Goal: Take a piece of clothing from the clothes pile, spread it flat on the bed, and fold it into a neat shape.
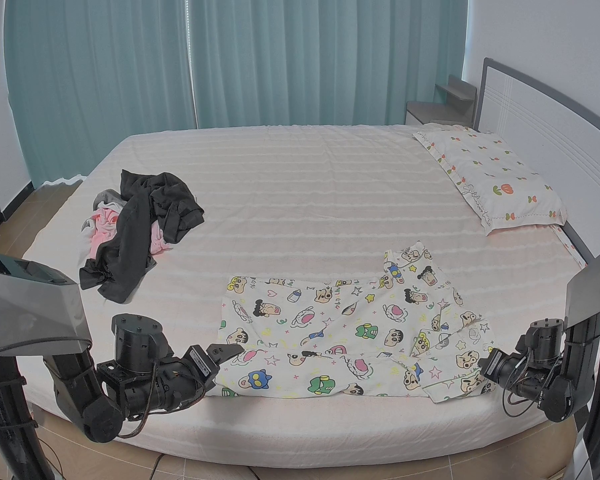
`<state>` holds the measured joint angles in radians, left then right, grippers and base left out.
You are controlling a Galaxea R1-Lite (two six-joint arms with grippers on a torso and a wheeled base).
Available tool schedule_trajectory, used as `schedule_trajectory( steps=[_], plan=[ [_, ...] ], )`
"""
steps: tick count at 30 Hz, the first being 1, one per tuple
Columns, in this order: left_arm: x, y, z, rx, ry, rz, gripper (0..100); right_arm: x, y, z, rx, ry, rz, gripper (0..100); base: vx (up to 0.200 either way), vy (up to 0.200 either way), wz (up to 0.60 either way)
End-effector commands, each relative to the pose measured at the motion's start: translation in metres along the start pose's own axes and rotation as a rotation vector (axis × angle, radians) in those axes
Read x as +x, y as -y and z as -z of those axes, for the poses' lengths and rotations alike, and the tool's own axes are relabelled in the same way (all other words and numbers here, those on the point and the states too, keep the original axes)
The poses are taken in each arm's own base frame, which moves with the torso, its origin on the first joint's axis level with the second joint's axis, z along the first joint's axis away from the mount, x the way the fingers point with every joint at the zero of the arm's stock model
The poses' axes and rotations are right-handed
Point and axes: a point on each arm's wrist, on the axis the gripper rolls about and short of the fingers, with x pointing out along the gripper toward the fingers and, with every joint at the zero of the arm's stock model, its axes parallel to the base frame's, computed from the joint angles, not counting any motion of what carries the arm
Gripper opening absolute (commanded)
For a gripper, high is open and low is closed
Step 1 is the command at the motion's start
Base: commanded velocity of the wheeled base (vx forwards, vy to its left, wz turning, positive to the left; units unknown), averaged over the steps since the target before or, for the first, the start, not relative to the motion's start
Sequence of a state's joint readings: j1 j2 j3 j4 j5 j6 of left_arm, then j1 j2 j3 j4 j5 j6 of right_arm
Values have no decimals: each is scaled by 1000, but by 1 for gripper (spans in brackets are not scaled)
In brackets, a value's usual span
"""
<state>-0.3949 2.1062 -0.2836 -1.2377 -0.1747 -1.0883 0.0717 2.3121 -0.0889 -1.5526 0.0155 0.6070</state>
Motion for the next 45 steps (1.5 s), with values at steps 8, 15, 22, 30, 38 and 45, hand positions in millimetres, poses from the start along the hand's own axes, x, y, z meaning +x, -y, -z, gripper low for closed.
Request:
schedule_trajectory(
  steps=[8, 15, 22, 30, 38, 45],
  plan=[
    [0, 0, 1, 0, -5, -1, 100, -5, 9, 16, -15, -76, 52, 100, 0, 0, 0],
    [0, 0, 2, 2, -6, -1, 100, -14, 18, -9, 2, 16, 35, 100, 0, 0, 0],
    [0, 0, 4, 3, -14, -2, 100, 5, 36, -40, -134, 25, -208, 100, 0, 0, 0],
    [2, -1, 4, 3, -19, -5, 100, 65, 53, -41, -160, 24, -246, 100, 0, 0, 0],
    [3, -1, 7, 7, -29, -9, 100, 66, 57, -37, -171, -43, -281, 100, 0, 0, 0],
    [4, -2, 8, 9, -33, -11, 100, 66, 59, -33, -235, -75, -272, 100, 0, 0, 0]
  ],
)
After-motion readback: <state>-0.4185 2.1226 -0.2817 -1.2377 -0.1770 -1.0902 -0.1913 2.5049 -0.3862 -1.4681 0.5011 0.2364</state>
